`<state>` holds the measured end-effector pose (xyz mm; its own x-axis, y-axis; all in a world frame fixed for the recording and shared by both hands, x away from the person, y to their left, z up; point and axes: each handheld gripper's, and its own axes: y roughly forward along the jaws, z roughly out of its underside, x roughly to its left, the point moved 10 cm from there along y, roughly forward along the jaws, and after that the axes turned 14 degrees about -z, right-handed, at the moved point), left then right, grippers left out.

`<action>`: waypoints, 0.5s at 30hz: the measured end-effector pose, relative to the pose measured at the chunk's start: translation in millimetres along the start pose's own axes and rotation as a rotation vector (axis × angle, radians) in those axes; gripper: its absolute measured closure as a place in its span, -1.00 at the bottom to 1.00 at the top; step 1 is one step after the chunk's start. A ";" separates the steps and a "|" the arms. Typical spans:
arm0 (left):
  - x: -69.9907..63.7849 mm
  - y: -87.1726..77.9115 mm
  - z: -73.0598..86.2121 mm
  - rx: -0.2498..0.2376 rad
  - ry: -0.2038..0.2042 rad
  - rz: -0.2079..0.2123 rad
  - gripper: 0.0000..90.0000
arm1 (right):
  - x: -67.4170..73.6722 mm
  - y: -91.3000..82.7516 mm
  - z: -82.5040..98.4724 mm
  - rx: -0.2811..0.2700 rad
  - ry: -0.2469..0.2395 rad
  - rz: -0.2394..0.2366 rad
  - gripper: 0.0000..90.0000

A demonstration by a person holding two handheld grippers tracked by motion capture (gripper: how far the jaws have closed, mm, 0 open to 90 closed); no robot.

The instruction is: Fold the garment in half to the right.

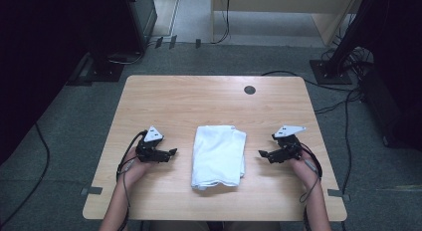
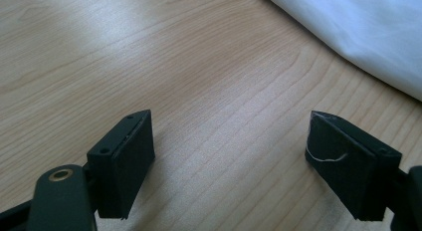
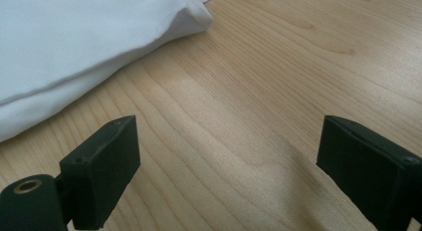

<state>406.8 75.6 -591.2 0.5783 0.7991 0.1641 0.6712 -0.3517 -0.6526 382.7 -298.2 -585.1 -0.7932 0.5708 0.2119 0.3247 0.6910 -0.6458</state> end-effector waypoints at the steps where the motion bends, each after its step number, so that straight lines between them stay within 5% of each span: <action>1: 0.0 0.0 0.0 0.000 0.001 0.000 -0.57 | -0.2 -0.4 0.2 0.000 0.000 0.001 -0.78; 15: -0.3 0.2 0.0 -0.001 0.003 -0.003 -0.57 | -5.2 -3.6 6.0 0.000 0.004 0.004 -0.78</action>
<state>406.8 75.3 -591.3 0.5780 0.7985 0.1686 0.6733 -0.3499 -0.6513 382.6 -306.3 -588.3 -0.7898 0.5752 0.2128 0.3274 0.6888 -0.6468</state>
